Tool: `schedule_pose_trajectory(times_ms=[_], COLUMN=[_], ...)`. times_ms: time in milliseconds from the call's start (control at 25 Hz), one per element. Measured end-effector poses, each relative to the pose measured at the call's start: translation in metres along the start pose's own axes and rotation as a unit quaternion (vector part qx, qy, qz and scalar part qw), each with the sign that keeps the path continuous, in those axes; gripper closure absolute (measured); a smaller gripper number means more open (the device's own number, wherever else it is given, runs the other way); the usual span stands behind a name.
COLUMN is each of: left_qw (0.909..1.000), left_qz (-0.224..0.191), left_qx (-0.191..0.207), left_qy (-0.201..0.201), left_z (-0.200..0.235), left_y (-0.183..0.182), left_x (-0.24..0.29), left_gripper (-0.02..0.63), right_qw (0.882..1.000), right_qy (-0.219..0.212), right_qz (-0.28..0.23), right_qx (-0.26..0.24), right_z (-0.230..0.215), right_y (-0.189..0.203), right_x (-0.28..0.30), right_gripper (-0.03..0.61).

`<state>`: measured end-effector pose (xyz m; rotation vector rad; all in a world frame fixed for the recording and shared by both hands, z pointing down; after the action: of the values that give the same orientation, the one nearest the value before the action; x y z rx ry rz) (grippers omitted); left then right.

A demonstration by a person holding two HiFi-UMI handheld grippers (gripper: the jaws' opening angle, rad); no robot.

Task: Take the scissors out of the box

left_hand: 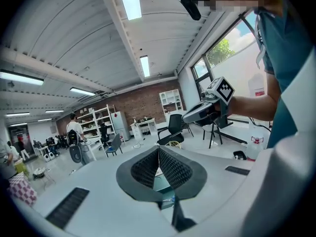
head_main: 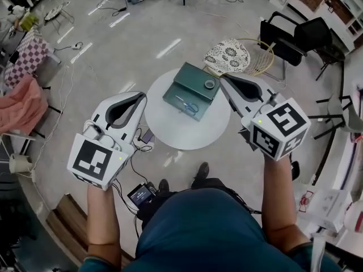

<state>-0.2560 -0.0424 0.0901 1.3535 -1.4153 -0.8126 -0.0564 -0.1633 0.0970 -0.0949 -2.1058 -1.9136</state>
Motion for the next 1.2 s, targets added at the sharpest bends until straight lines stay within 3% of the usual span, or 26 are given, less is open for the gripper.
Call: schedule_pose_trajectory(times_ms=[320,480,800,1200], left_qw=[0.999,0.9982,0.9973,0.9886], left_qz=[0.023,0.042,0.062,0.078], left_qx=[0.012,0.026,0.037,0.059], left_qy=[-0.036,-0.033,0.012,0.115], left_z=[-0.042,-0.055,-0.059,-0.054], left_y=[-0.026,-0.027,-0.004,0.032], left_x=[0.041,0.07,0.12,0.231], left_gripper=[0.594,0.594,0.592,0.592], right_qw=[0.999,0.998,0.999,0.996], right_qy=[-0.043,-0.051,-0.032,0.044], right_qz=[-0.017,-0.027,-0.017,0.009], right_qx=[0.0,0.012,0.037,0.082], right_z=[-0.062,-0.096,-0.125,-0.192], right_y=[0.007,0.019,0.049,0.081], right_x=[-0.03,-0.035,-0.034,-0.036], right_gripper=[0.54,0.54,0.54,0.54])
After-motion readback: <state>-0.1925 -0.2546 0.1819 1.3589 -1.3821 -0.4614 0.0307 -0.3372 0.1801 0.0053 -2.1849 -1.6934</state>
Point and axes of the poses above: the fingertips, and each gripper's own axes: x forward along the fingers, z to its left, y out of its underside, the point moved 6 cm from there along -x, backward along the fingers, and after that the axes turned 15 degrees about -y, right-handed, at the moved point
